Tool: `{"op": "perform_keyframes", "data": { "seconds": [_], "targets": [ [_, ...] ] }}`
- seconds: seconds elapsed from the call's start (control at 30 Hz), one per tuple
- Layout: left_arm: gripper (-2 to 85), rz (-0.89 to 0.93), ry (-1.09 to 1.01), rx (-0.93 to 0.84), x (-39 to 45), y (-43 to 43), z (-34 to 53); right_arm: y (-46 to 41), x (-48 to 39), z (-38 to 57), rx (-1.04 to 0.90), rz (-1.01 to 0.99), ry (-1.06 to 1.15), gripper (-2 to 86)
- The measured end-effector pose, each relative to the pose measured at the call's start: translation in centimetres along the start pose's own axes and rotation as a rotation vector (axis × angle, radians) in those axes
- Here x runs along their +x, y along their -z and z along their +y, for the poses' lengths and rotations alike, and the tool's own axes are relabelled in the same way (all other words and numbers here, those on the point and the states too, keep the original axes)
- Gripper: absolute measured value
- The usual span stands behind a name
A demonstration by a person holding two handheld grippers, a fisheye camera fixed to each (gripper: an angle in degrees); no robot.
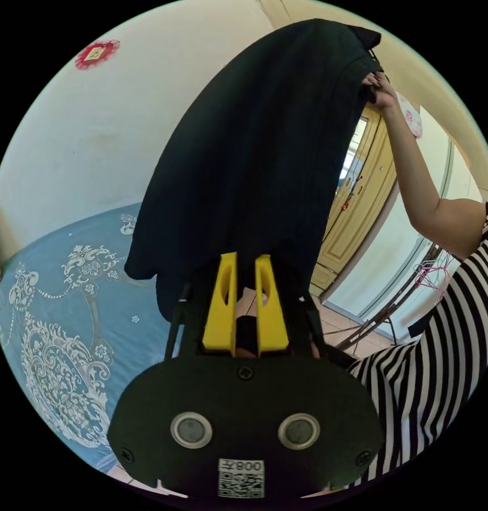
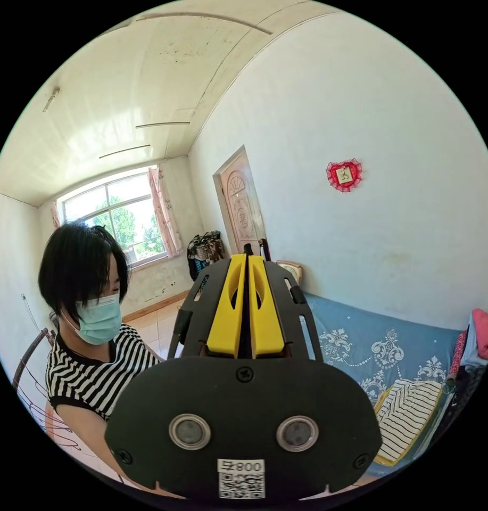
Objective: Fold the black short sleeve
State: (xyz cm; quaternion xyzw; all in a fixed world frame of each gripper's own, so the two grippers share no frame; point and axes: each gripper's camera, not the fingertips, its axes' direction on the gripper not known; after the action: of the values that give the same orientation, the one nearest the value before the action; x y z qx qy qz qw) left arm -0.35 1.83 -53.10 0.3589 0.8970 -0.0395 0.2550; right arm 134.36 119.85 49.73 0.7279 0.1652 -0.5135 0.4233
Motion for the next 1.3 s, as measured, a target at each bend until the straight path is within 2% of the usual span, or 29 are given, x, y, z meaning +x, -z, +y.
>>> {"op": "perform_keyframes", "data": {
  "seconds": [0.13,0.33,0.5,0.7,0.83,1.03,1.23,1.3],
  "targets": [
    [1.2,-0.01,0.075,0.062,-1.8,6.7,1.1,0.7,1.4,2.0,0.02,0.025,-0.036,0.3],
    [1.0,-0.134,0.14,0.241,-4.0,21.1,1.1,1.3,5.0,7.0,0.071,-0.016,-0.125,0.3],
    [1.0,-0.29,0.033,0.348,-1.8,30.6,-1.8,0.9,7.0,11.5,0.085,-0.062,-0.14,0.3],
    [1.0,-0.417,-0.101,0.387,-0.1,34.5,-5.7,-0.2,9.4,15.5,0.113,-0.084,-0.161,0.3],
    [1.0,-0.471,-0.149,0.384,-1.7,34.7,-8.2,-1.9,11.7,16.9,0.104,-0.051,-0.167,0.3],
    [1.2,-0.517,-0.085,0.273,-12.0,30.1,-13.3,-9.0,21.6,18.3,0.027,0.006,-0.278,0.4],
    [1.5,-0.529,0.221,0.091,-30.9,20.0,-16.9,-21.6,38.6,20.0,-0.127,0.105,-0.492,1.0],
    [1.8,-0.588,0.322,-0.017,-38.7,14.8,-17.1,-27.2,45.9,21.8,-0.243,0.196,-0.602,1.7]
  ]
}}
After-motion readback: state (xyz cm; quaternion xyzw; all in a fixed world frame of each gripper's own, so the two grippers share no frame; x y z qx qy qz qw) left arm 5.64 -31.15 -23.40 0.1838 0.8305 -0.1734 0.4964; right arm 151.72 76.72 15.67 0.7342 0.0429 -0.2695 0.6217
